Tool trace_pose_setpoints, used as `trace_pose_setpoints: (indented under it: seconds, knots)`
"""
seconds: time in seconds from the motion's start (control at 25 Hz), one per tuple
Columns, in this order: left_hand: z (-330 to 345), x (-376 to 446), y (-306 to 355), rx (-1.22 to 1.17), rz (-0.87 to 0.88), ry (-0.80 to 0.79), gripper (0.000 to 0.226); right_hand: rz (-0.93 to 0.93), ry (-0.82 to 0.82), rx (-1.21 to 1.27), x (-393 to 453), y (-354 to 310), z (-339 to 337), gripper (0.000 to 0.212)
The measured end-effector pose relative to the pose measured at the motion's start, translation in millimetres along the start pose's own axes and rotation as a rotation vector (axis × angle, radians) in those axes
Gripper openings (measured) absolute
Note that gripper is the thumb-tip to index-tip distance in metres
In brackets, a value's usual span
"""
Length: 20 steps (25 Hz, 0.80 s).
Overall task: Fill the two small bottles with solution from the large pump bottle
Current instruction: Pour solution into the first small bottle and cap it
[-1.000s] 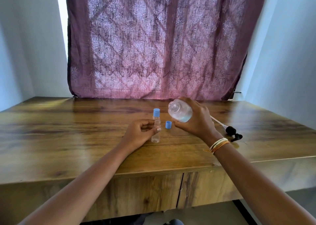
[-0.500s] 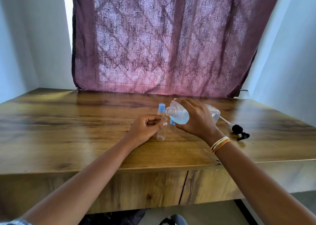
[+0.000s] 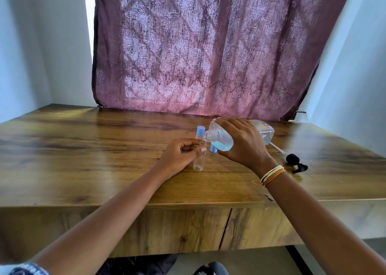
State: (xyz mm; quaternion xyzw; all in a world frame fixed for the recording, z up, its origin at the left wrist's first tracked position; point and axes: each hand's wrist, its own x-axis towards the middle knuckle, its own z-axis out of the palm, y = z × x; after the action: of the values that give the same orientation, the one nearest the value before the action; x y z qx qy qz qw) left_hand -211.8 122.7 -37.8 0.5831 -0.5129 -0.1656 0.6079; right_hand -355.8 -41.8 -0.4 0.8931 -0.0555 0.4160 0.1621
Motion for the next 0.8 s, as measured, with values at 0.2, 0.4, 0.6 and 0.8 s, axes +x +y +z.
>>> trace_pose_setpoints:
  seconds: [0.2, 0.4, 0.6, 0.8]
  knots:
    - [-0.8, 0.5, -2.5, -0.015, -0.019, 0.004, 0.027, -0.026, 0.011, -0.026, -1.8, 0.9, -2.1, 0.059]
    - [-0.8, 1.3, -6.2, -0.017, -0.033, 0.002, 0.027, -0.030, 0.037, -0.019, -2.1, 0.7, -0.7, 0.054]
    - [-1.2, -0.5, -3.6, -0.001, -0.026, -0.018, 0.038, -0.040, 0.024, -0.040, -1.7, 3.5, -0.8, 0.056]
    - [-0.8, 0.0, -3.6, 0.023, -0.017, -0.016, 0.047, -0.052, 0.032, -0.048, 0.3, 3.2, -0.2, 0.054]
